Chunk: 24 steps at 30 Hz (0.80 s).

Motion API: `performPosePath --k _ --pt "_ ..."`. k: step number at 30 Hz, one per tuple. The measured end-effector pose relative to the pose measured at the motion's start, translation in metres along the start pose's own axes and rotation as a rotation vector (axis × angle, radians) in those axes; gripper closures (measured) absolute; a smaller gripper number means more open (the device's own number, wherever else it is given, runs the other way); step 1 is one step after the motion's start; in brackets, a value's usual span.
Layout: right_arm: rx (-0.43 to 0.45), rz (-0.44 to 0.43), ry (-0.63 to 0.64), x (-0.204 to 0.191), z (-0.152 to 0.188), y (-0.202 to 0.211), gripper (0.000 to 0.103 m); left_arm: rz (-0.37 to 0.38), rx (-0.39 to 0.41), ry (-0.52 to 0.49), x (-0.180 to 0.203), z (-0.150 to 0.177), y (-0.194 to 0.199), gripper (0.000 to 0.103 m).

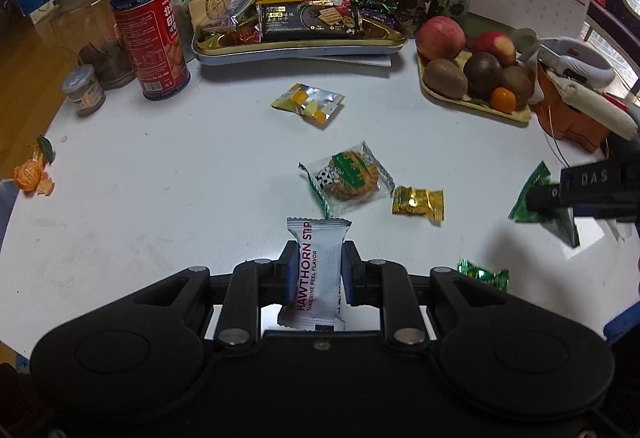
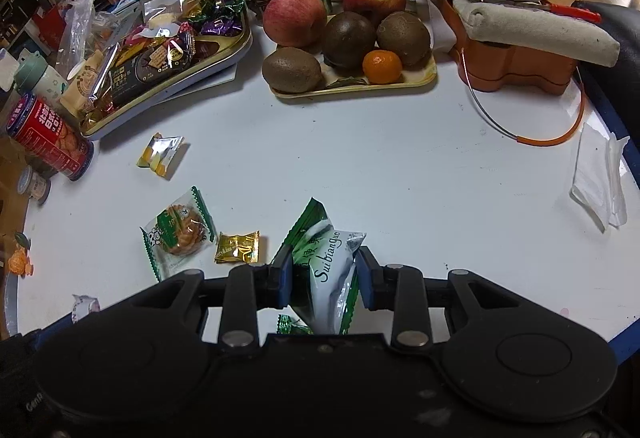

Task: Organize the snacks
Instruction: 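Release the Hawthorn Strips pack into the gold tray with the left gripper while the right carries the green pack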

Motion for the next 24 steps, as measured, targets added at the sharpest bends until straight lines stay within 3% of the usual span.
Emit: performPosePath --k 6,13,19,22,24 --pt "0.089 0.06 0.055 0.003 0.022 0.026 0.069 0.006 -0.011 -0.034 -0.014 0.055 0.021 0.074" --pt "0.13 -0.069 -0.064 0.01 0.079 0.049 0.069 0.059 -0.054 -0.003 -0.026 0.108 0.04 0.074" --pt "0.146 -0.07 -0.05 0.006 0.128 0.06 0.069 0.108 -0.029 -0.02 -0.025 0.137 0.062 0.073" --pt "0.164 -0.081 -0.064 0.008 0.143 0.067 0.069 0.165 0.004 -0.059 -0.02 0.145 0.076 0.062" --pt "0.182 -0.095 -0.081 0.009 0.151 0.072 0.069 0.179 0.03 -0.073 -0.019 0.149 0.081 0.049"
Point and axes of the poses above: each gripper's, at about its wrist camera, not at the fingertips, and y roughly against the way its jaws point, x to its right, z to its underside, the point moved 2 cm from there along -y, roughly the way its jaws point, and after that the axes turned 12 degrees about y, right-handed, at the moved point
